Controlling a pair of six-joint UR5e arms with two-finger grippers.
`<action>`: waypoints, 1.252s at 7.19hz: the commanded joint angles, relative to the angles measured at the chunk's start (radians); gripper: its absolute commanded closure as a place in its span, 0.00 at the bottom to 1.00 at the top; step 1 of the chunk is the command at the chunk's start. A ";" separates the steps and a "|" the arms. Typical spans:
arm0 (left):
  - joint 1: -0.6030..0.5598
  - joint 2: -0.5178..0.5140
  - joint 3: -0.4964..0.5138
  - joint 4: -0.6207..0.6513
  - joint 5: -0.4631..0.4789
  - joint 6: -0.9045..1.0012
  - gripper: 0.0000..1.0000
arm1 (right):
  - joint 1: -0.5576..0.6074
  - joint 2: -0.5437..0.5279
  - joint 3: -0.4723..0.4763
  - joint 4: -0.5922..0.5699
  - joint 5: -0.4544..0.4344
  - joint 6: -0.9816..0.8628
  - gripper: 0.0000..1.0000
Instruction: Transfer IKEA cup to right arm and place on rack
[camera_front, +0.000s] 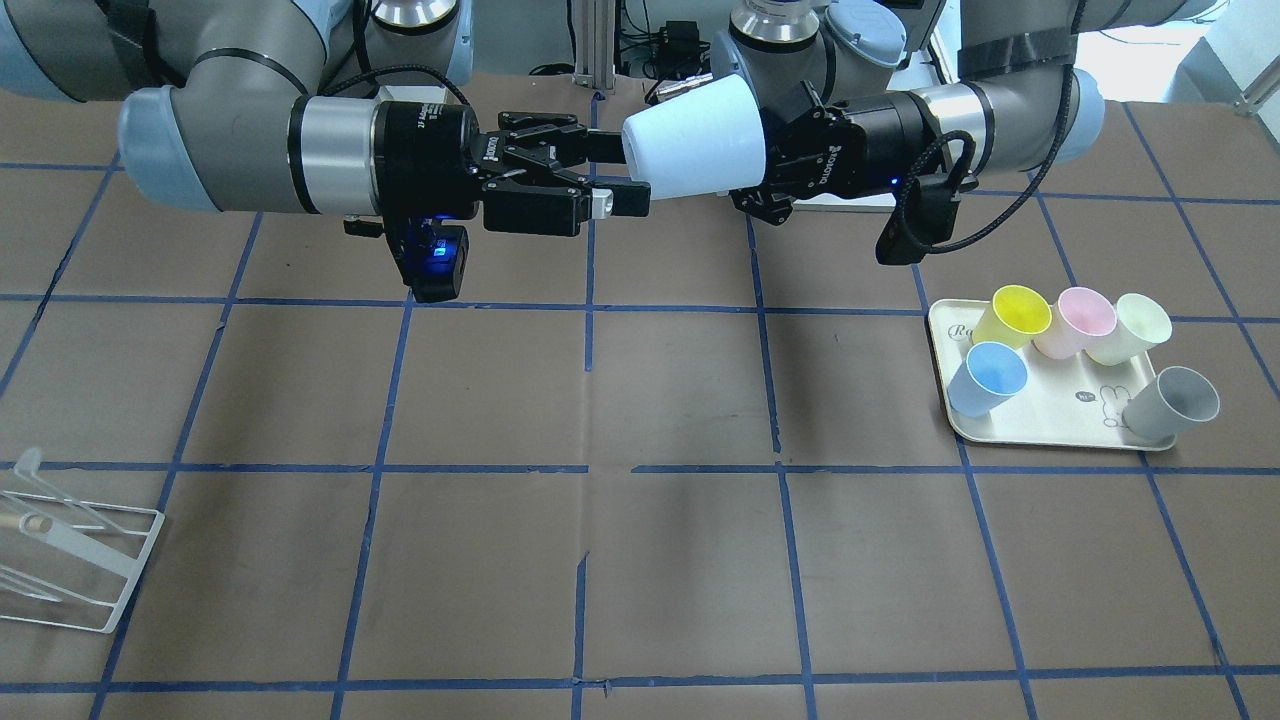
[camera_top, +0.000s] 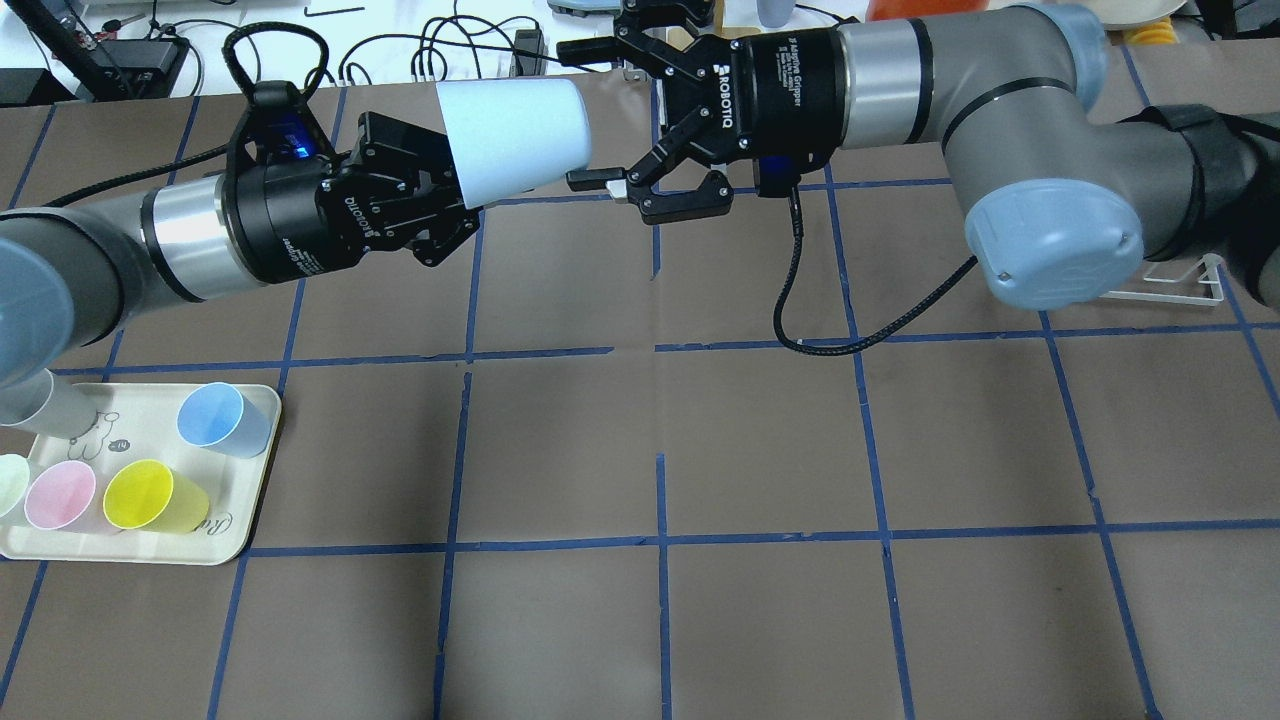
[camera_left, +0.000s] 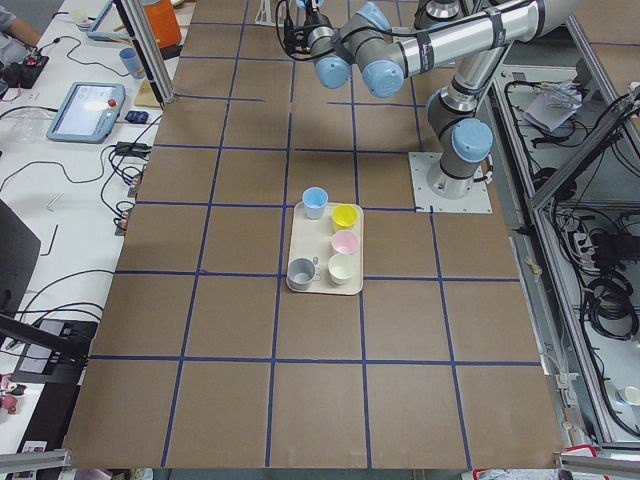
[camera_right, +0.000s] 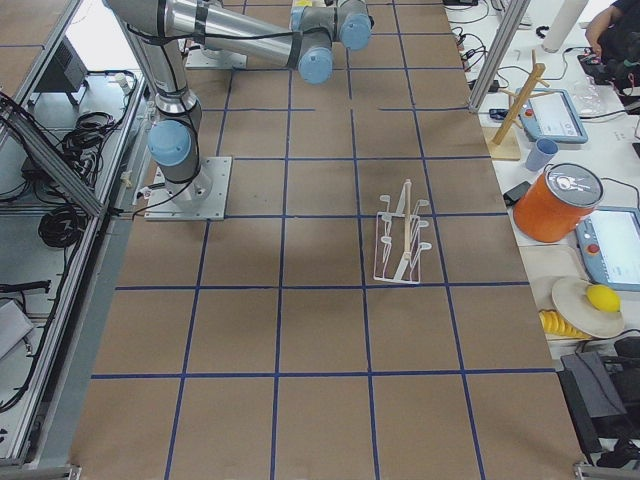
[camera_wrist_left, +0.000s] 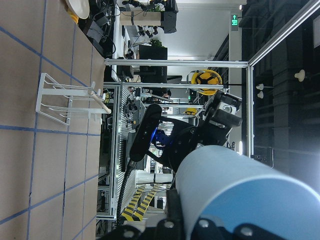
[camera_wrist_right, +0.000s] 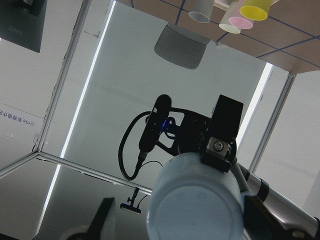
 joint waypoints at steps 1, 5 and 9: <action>0.000 0.000 0.000 0.000 0.001 0.000 1.00 | 0.014 -0.002 0.001 0.000 0.016 -0.001 0.23; 0.000 -0.006 0.000 0.000 0.004 -0.002 1.00 | 0.014 -0.002 0.001 0.000 0.016 0.001 0.91; 0.000 -0.006 0.000 -0.006 0.004 -0.009 0.00 | 0.011 -0.002 -0.001 0.000 0.016 0.021 0.97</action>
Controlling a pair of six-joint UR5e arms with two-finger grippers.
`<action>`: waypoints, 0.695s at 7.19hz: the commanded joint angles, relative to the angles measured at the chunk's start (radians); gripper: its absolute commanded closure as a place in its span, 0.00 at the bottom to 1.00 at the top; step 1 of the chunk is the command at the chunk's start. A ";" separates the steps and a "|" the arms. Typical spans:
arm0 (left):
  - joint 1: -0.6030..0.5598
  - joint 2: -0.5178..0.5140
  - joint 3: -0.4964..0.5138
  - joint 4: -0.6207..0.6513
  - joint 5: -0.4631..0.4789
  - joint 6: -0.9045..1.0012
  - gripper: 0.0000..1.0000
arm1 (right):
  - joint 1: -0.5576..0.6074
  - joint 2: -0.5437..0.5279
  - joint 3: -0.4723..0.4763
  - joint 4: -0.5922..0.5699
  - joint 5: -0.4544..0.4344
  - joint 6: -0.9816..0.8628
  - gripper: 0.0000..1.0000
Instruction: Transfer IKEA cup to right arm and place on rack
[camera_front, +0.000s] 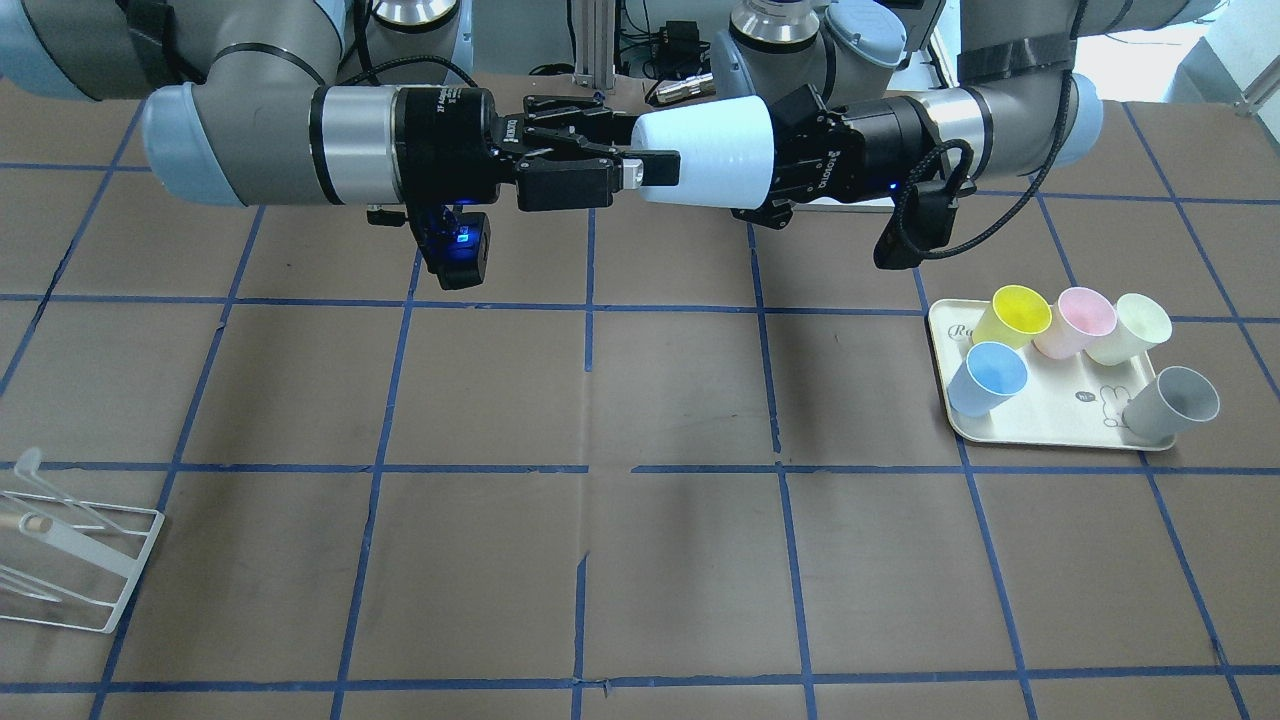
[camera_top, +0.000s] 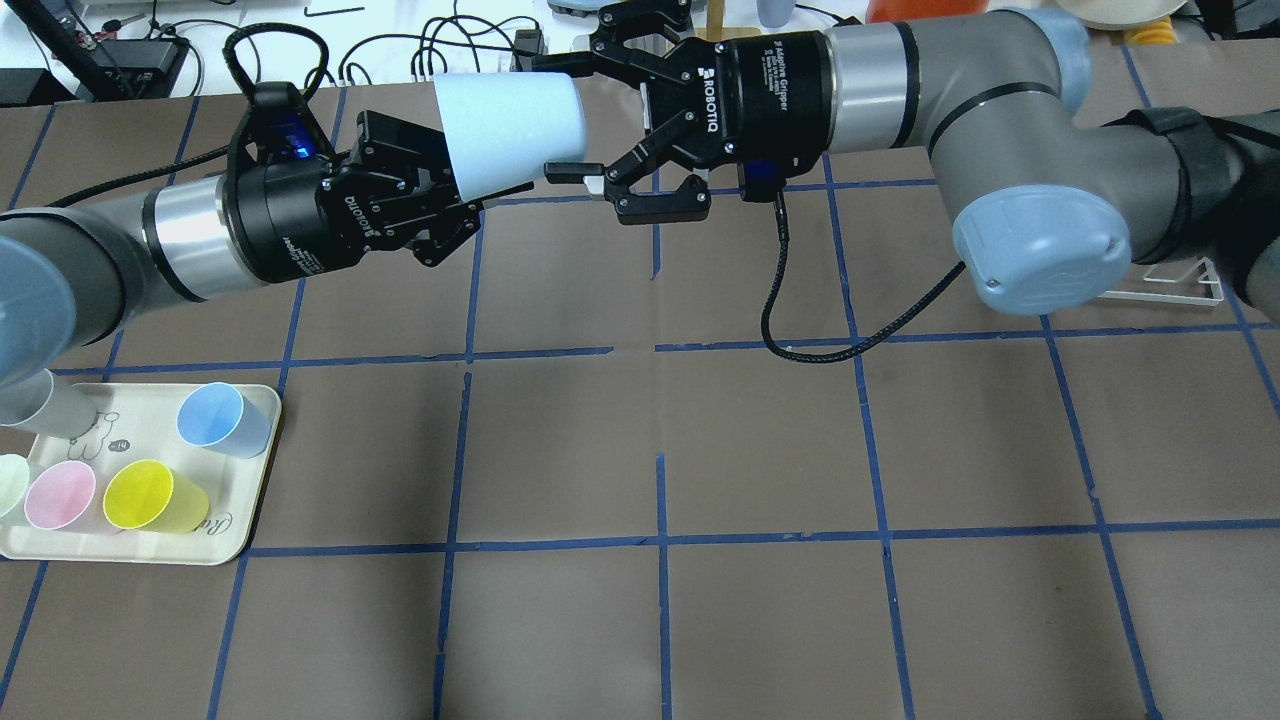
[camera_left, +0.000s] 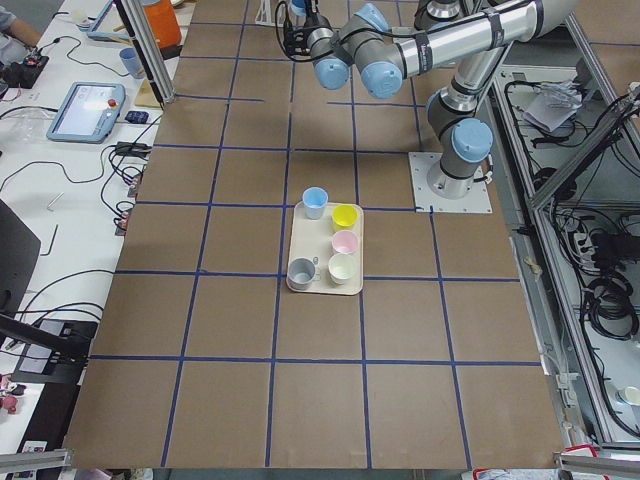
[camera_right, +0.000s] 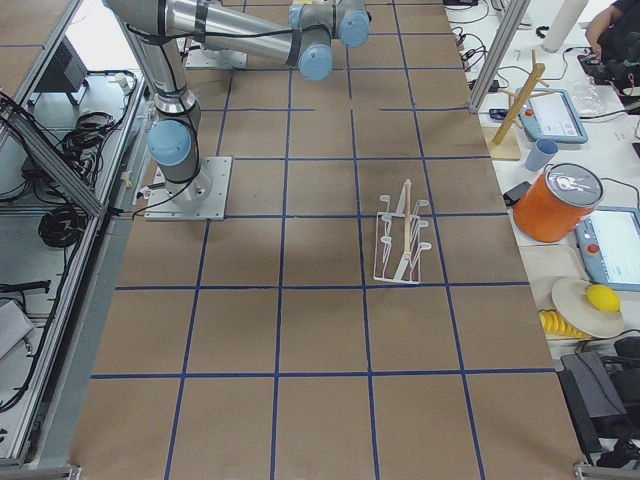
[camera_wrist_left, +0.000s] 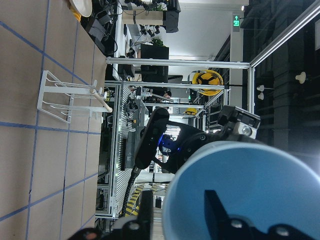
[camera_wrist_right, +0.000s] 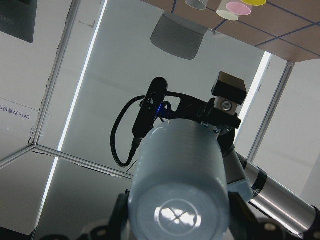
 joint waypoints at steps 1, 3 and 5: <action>0.000 0.002 0.000 -0.001 0.002 -0.001 0.00 | -0.005 0.001 0.000 0.000 -0.002 0.005 1.00; 0.000 0.012 0.000 -0.001 0.006 -0.003 0.00 | -0.024 0.003 0.000 0.000 -0.005 0.031 1.00; 0.000 0.015 0.002 -0.002 0.006 -0.003 0.00 | -0.066 -0.008 -0.002 -0.062 -0.011 0.127 1.00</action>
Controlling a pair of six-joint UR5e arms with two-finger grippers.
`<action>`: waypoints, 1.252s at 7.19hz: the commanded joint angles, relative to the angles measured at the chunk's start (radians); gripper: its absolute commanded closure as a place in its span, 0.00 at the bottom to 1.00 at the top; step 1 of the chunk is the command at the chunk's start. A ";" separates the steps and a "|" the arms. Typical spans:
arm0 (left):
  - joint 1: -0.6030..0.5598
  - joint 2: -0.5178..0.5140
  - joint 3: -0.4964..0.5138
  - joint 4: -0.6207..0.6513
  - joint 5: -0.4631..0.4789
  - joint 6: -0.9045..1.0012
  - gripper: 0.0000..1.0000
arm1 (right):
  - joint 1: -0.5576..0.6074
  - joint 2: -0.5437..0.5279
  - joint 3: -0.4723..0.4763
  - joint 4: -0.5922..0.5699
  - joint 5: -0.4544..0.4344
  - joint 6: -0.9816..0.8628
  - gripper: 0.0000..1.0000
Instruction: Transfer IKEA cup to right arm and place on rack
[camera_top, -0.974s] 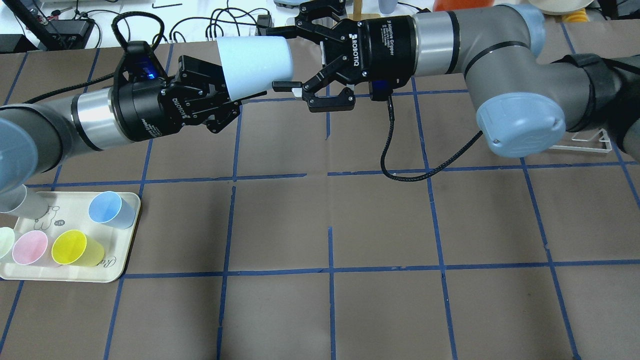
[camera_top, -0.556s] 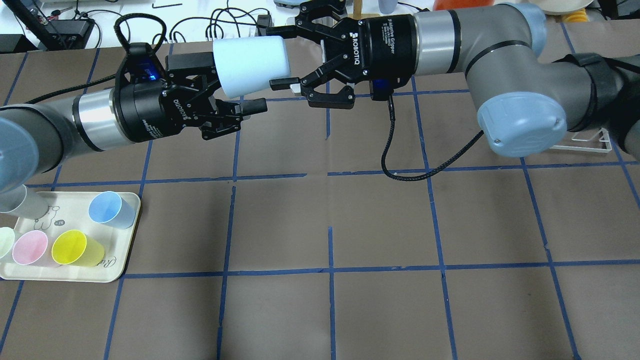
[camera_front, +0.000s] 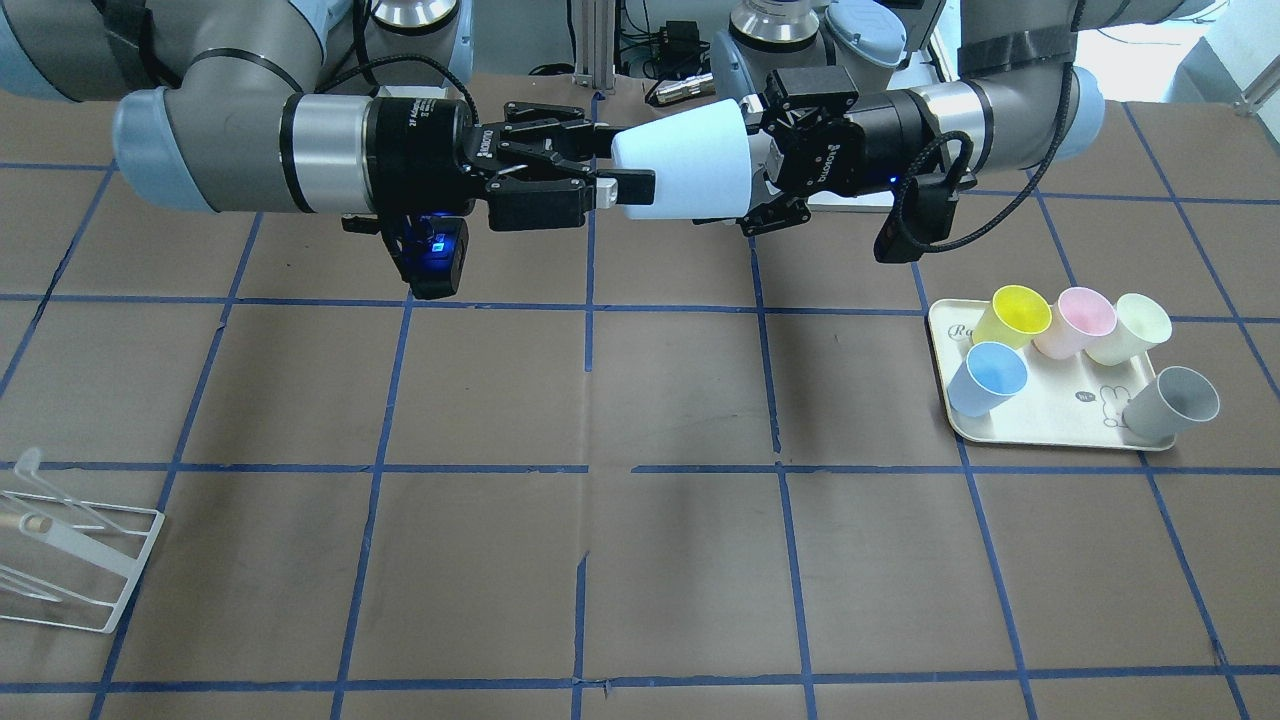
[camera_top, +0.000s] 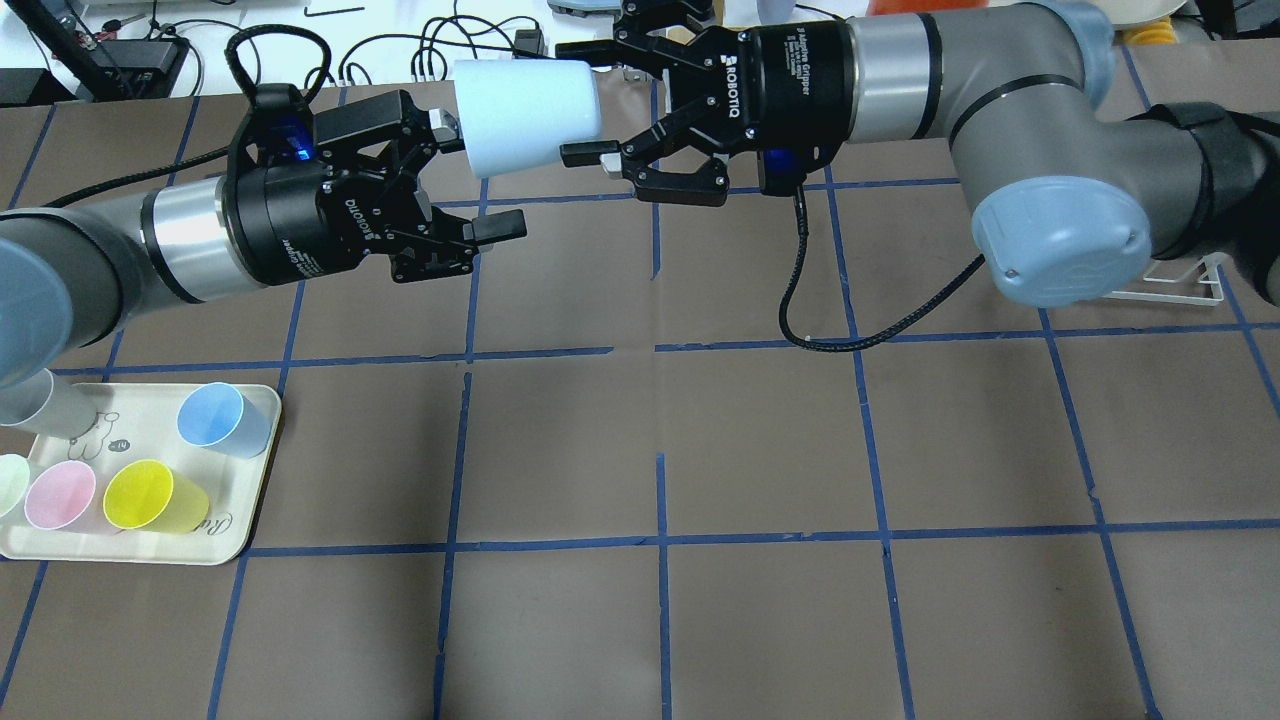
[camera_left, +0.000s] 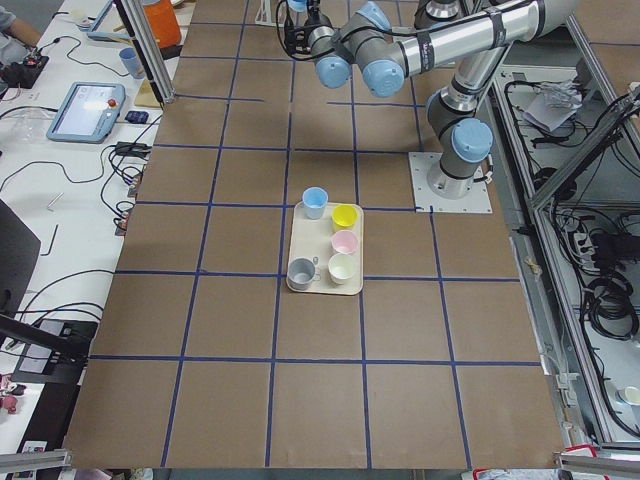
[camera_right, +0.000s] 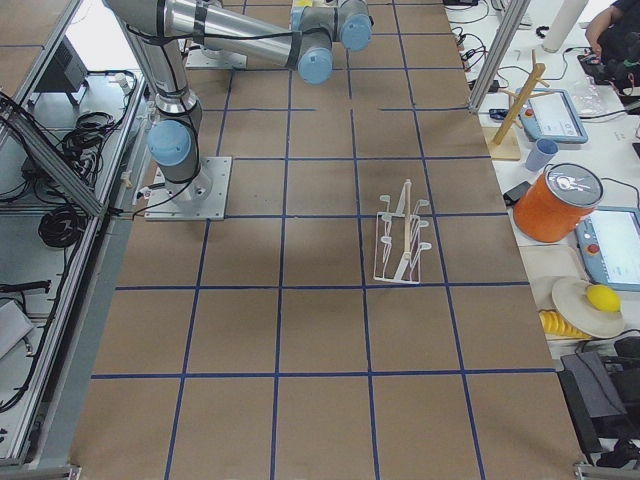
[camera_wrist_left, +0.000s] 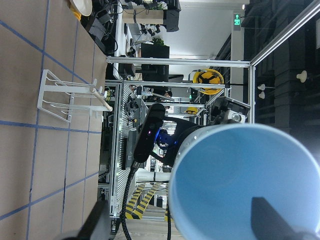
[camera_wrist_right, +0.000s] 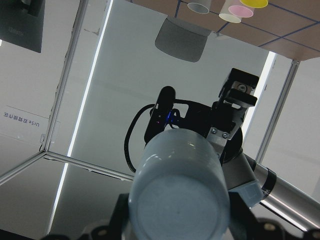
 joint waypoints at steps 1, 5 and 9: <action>0.000 0.002 -0.001 -0.001 0.001 0.000 0.00 | -0.039 -0.007 0.001 -0.124 -0.003 0.156 1.00; 0.000 0.002 0.001 -0.001 0.001 0.000 0.00 | -0.092 -0.005 0.015 -0.218 -0.023 0.221 1.00; 0.001 0.004 0.019 0.015 0.142 -0.033 0.00 | -0.174 -0.007 0.007 -0.275 -0.189 0.220 1.00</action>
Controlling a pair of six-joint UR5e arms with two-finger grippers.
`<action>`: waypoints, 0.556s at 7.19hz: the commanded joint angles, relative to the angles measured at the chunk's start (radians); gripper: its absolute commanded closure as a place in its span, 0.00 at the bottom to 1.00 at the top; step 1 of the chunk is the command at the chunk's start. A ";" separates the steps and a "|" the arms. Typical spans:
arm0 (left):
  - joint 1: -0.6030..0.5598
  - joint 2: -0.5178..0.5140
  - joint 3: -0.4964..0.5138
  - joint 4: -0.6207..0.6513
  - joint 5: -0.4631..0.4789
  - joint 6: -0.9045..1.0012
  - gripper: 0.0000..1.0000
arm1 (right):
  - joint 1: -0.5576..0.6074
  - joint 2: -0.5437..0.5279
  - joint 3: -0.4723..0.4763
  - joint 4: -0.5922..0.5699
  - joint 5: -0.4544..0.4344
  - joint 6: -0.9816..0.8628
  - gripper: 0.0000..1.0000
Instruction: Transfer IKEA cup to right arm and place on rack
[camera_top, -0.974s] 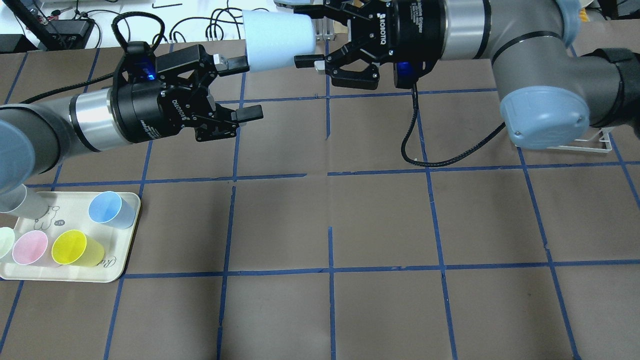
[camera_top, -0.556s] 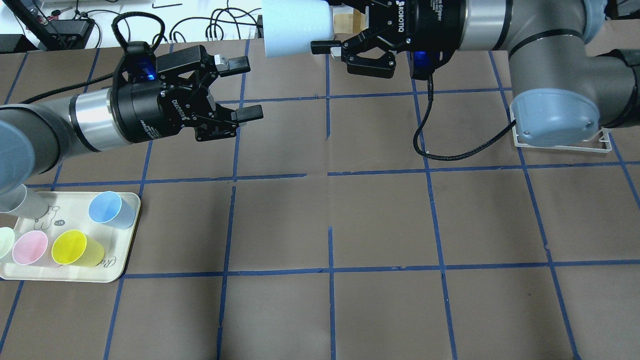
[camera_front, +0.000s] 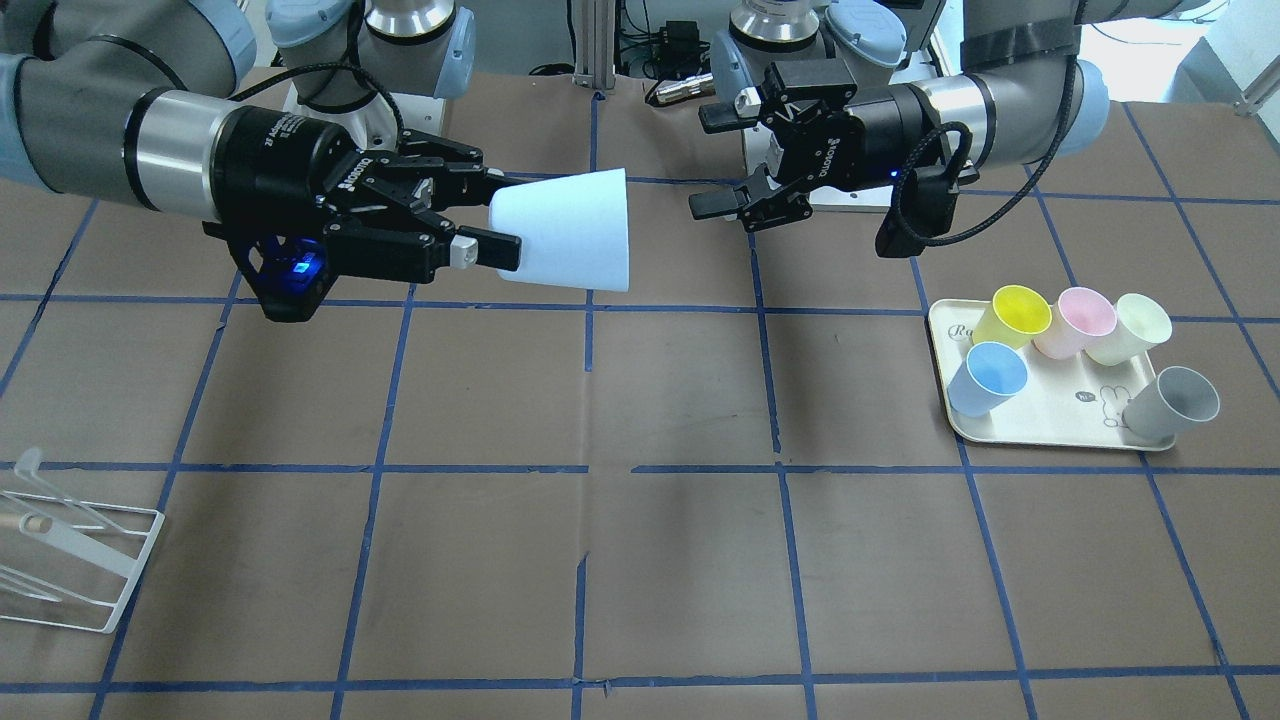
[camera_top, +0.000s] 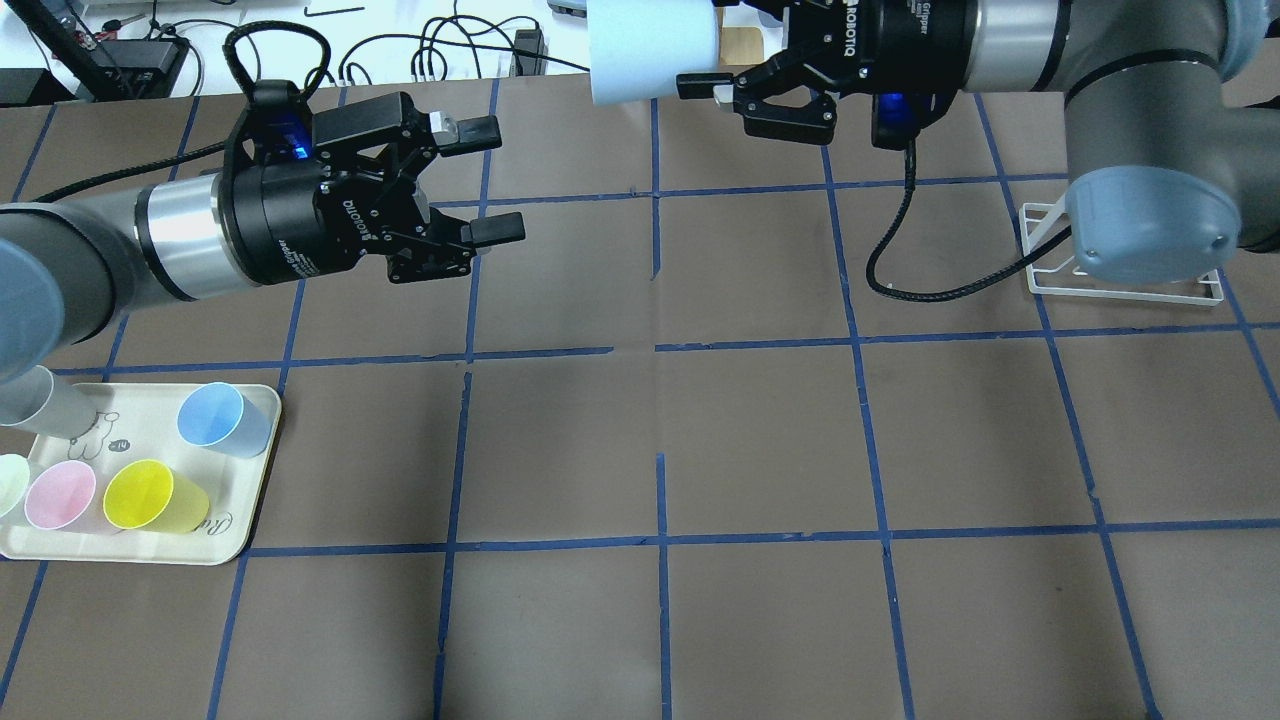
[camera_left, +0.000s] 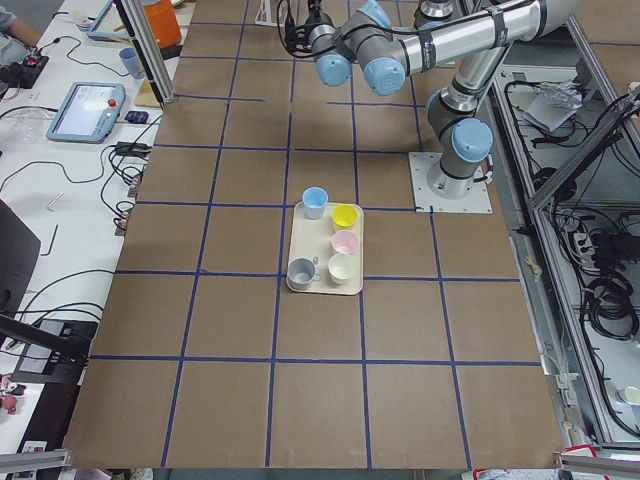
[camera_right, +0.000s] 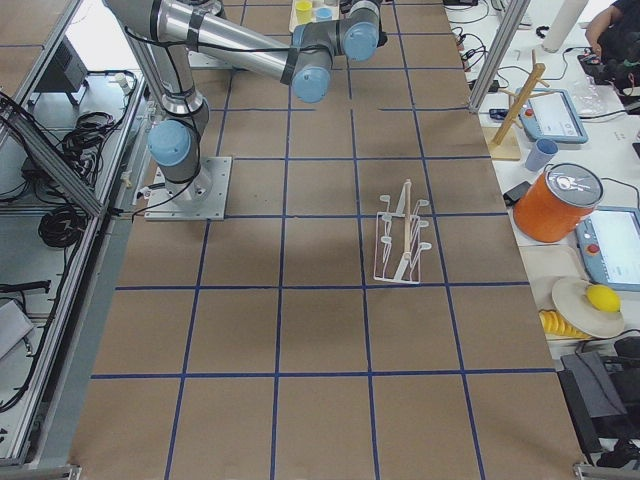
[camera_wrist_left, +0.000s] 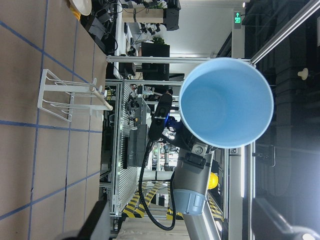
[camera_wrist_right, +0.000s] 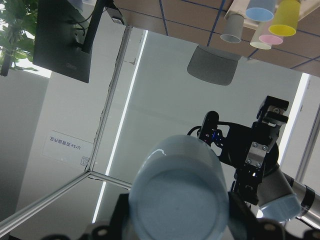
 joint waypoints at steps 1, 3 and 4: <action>0.002 0.001 0.029 0.067 0.137 -0.076 0.00 | -0.056 -0.002 -0.008 -0.055 -0.120 -0.001 1.00; 0.010 0.001 0.055 0.197 0.411 -0.117 0.00 | -0.115 -0.003 -0.041 -0.182 -0.203 -0.020 1.00; 0.008 0.002 0.052 0.342 0.588 -0.224 0.00 | -0.117 -0.014 -0.043 -0.183 -0.260 -0.078 1.00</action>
